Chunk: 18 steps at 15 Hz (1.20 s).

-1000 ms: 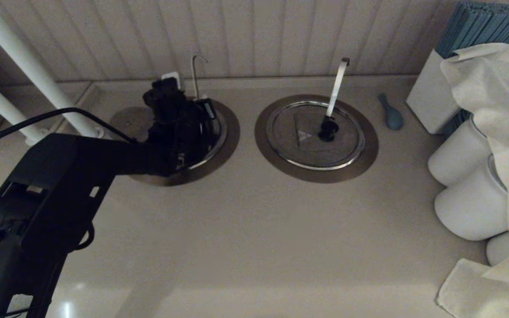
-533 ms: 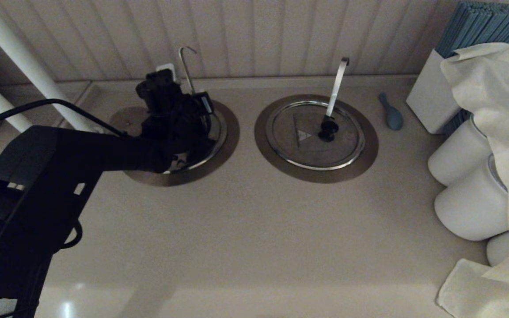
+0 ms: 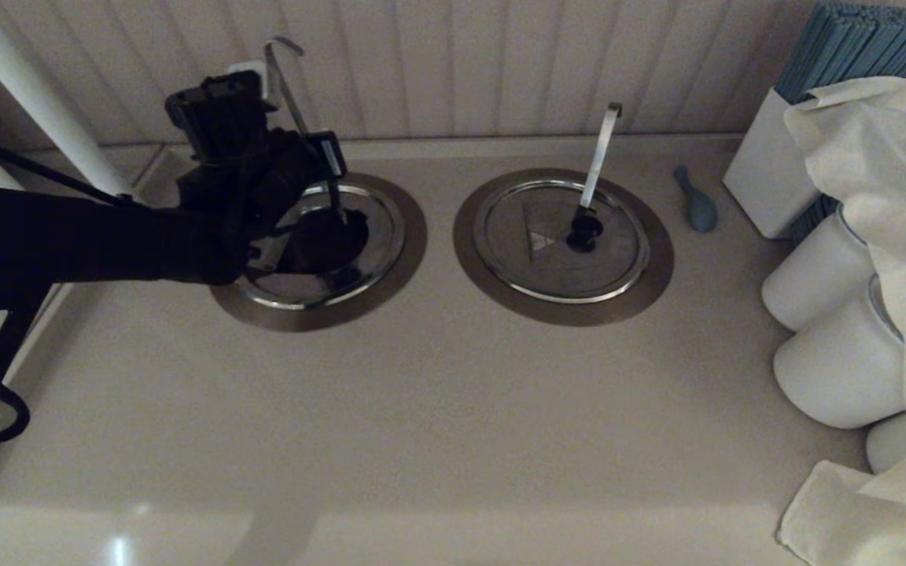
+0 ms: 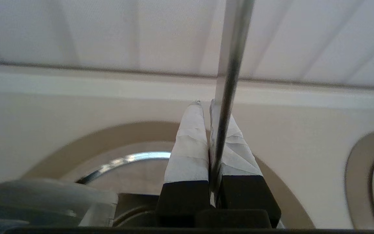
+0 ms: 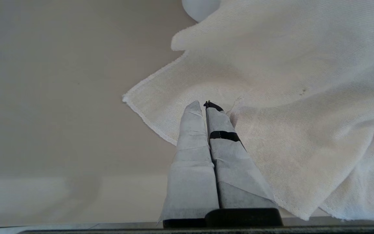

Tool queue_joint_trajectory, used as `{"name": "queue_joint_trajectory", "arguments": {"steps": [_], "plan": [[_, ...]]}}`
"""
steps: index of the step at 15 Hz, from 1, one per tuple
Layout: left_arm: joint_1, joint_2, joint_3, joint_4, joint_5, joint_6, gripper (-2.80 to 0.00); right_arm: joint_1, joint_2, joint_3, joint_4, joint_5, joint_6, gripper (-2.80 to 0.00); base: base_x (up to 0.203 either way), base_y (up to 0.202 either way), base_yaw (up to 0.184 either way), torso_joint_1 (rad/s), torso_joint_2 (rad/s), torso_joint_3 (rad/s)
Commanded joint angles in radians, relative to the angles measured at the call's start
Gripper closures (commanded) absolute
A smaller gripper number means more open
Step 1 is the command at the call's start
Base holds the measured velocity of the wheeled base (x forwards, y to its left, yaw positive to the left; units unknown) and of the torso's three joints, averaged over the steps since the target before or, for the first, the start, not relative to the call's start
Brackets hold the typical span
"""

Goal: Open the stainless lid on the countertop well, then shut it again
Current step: Stir with a spoon

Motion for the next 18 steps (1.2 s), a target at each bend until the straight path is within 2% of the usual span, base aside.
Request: {"name": "queue_joint_trajectory", "arguments": {"steps": [1, 3, 8, 12, 15, 18], "plan": [[0.002, -0.029, 0.005, -0.004, 0.001, 0.000, 0.00, 0.000, 0.000, 0.001, 0.000, 0.000, 0.000, 0.00, 0.000, 0.000, 0.000, 0.000, 0.00, 0.000], [0.003, -0.044, 0.015, -0.001, -0.003, 0.009, 0.00, 0.000, 0.000, 0.000, 0.000, -0.001, 0.000, 0.00, 0.000, 0.000, 0.000, 0.000, 0.00, 0.000], [0.002, -0.158, 0.128, 0.128, -0.051, 0.062, 0.00, 0.000, 0.000, 0.000, 0.000, 0.000, 0.000, 0.00, 0.000, 0.000, 0.000, 0.000, 0.00, 0.000], [0.026, -0.153, 0.129, 0.145, -0.056, 0.097, 0.00, 0.000, 0.001, 0.001, 0.000, 0.001, 0.000, 0.00, 0.000, 0.000, 0.000, 0.000, 0.00, 0.000], [0.049, -0.170, 0.160, 0.148, -0.053, 0.192, 0.00, 0.000, 0.000, 0.000, 0.000, -0.001, 0.000, 0.00, 0.000, 0.000, 0.000, 0.000, 0.00, 0.000], [0.049, -0.192, 0.210, 0.182, -0.064, 0.227, 0.00, 0.000, 0.000, 0.000, 0.000, 0.001, 0.000, 0.00, 0.000, 0.000, 0.000, 0.000, 0.00, 0.000]]}}
